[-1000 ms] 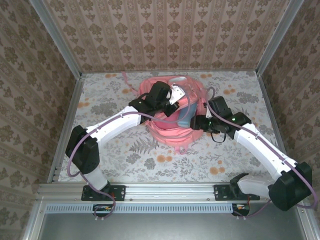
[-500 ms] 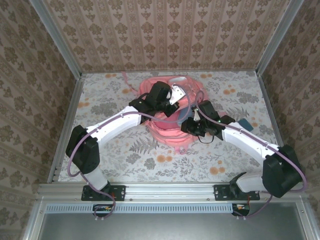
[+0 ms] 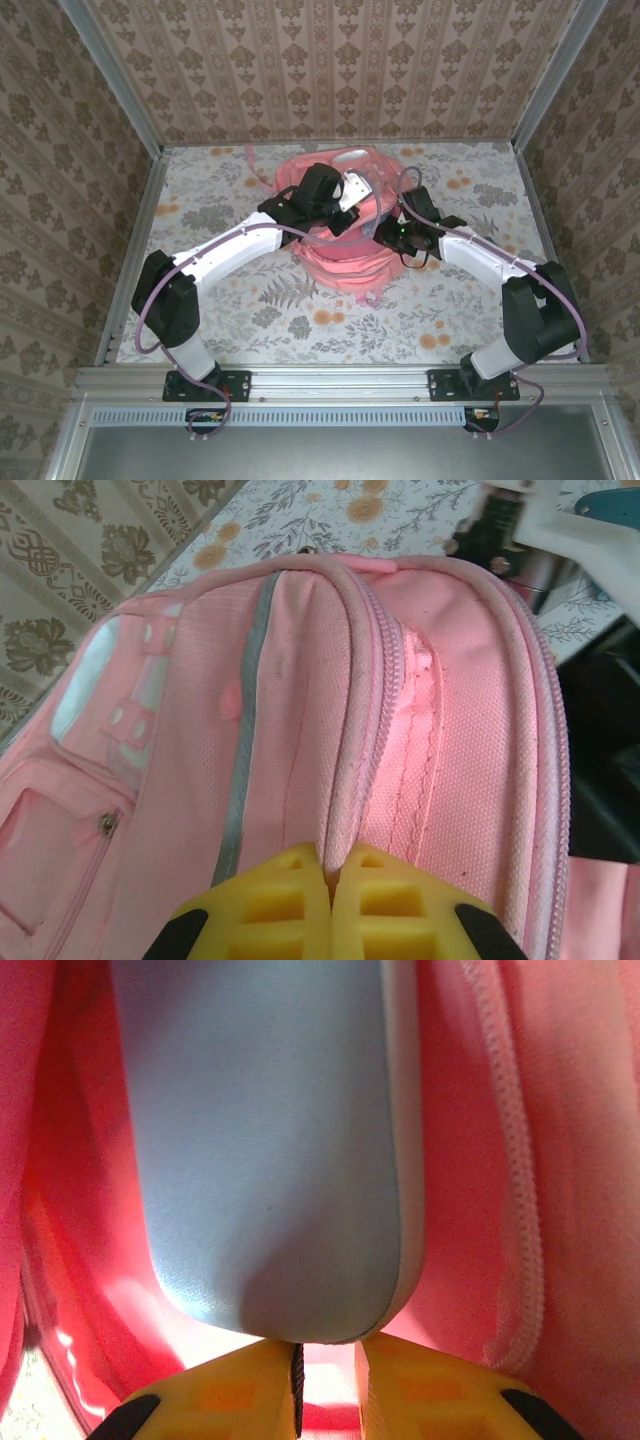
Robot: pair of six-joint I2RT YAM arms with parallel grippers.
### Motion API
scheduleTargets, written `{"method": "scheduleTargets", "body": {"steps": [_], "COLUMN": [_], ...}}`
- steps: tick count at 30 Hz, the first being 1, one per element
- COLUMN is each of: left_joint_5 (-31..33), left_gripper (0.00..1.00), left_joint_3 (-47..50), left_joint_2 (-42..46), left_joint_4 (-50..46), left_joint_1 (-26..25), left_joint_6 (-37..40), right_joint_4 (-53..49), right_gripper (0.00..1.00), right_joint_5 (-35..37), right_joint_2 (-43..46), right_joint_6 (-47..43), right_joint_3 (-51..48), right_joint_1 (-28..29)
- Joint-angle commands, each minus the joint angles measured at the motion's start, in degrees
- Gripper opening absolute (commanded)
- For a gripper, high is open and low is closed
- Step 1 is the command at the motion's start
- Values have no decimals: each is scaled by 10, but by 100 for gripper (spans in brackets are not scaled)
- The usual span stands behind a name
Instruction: Pack the student bag
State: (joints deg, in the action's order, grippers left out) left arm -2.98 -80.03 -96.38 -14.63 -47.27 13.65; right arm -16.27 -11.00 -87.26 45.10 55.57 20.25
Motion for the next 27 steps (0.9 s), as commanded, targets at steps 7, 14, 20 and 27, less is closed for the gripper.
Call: {"method": "scheduleTargets", "body": {"steps": [7,14,20,27], "left_joint_5": [-31,-42,-48,-48], "left_gripper": [0,0,0,0], "left_joint_3": [-26,-31,-35,-53], "left_joint_2": [27,20,19,0], "left_joint_4": [20,21,20,12], "left_joint_1": [-6,-6,-5,-2], "left_joint_6": [-13,-20,-28,-45], "right_joint_4": [110,194,250,259], "right_gripper": [16,9,0,0], "right_joint_5": [35,33,22,-12], "right_joint_2": [-24,-54,-113,-71], "right_joint_6": [75,133,176,181], "right_joint_3": [14,12,35,1], "right_joint_1": [-40,-55,-57,-77]}}
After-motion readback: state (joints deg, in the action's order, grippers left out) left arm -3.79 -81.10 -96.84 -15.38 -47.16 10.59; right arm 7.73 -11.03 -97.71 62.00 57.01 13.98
